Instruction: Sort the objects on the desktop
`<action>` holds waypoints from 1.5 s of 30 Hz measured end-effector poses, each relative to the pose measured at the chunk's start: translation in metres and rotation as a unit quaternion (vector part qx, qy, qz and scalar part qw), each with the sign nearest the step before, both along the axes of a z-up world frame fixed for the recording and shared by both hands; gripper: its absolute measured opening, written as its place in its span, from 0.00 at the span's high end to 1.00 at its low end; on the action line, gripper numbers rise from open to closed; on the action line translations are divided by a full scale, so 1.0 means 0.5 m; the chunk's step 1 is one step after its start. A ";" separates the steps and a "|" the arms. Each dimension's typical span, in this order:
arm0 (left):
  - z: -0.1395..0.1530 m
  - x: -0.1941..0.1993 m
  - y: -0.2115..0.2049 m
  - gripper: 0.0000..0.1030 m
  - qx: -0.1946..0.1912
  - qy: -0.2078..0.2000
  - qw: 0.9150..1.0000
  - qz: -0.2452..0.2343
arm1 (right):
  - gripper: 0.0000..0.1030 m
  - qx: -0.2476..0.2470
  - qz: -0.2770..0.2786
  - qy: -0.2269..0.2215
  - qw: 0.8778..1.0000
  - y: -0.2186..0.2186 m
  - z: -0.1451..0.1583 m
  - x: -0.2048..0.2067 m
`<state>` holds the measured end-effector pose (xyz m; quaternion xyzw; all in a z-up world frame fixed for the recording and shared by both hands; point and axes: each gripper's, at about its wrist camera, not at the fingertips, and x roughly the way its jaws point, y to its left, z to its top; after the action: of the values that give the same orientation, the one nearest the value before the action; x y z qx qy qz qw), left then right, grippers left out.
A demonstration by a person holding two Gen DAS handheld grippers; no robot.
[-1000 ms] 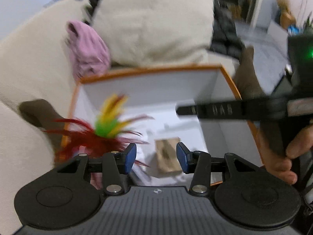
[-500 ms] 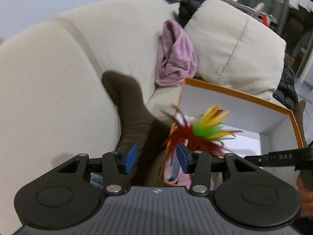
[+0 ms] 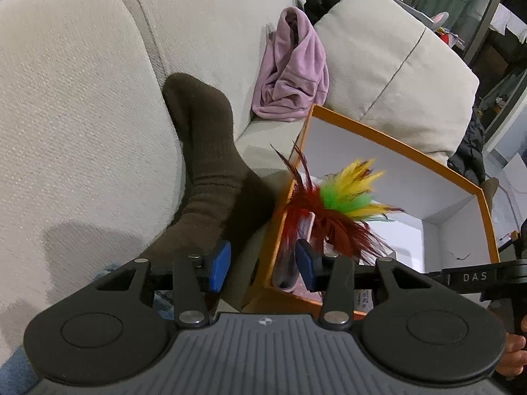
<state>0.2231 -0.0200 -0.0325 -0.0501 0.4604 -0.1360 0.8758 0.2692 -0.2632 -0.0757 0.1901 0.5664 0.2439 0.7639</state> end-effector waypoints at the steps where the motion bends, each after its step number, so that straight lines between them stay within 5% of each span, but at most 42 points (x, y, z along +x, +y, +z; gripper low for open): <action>1: -0.001 0.001 -0.001 0.56 -0.003 0.002 1.000 -0.002 | 0.72 0.002 -0.004 0.002 1.000 -0.002 0.000 0.000; 11: 0.026 -0.018 0.003 0.56 -0.011 -0.036 0.999 -0.001 | 0.66 0.002 -0.003 -0.016 1.000 0.004 0.001 -0.010; 15: 0.052 -0.041 0.007 0.55 -0.018 -0.052 0.998 -0.009 | 0.65 -0.019 0.005 -0.100 0.995 0.009 0.042 -0.045; 21: 0.082 -0.105 0.007 0.55 -0.016 -0.074 0.996 -0.045 | 0.61 -0.006 -0.016 -0.242 0.970 -0.032 0.119 -0.141; 27: 0.067 -0.192 -0.025 0.55 -0.016 -0.067 0.990 -0.124 | 0.56 -0.026 -0.067 -0.312 0.947 -0.103 0.131 -0.265; 33: 0.031 -0.258 -0.071 0.54 -0.066 -0.012 0.984 -0.165 | 0.56 -0.077 -0.114 -0.299 0.944 -0.180 0.114 -0.373; 40: -0.034 -0.305 -0.126 0.46 -0.065 0.060 0.986 -0.144 | 0.56 -0.116 -0.100 -0.245 0.957 -0.206 0.067 -0.438; 45: -0.065 -0.311 -0.151 0.37 -0.074 0.095 0.983 -0.135 | 0.52 -0.085 -0.093 -0.182 0.975 -0.225 0.016 -0.427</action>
<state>0.0678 -0.0957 -0.0648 -0.0646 0.5328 -0.2814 0.7955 0.0558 -0.3756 -0.0674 0.1286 0.4164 0.1528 0.8870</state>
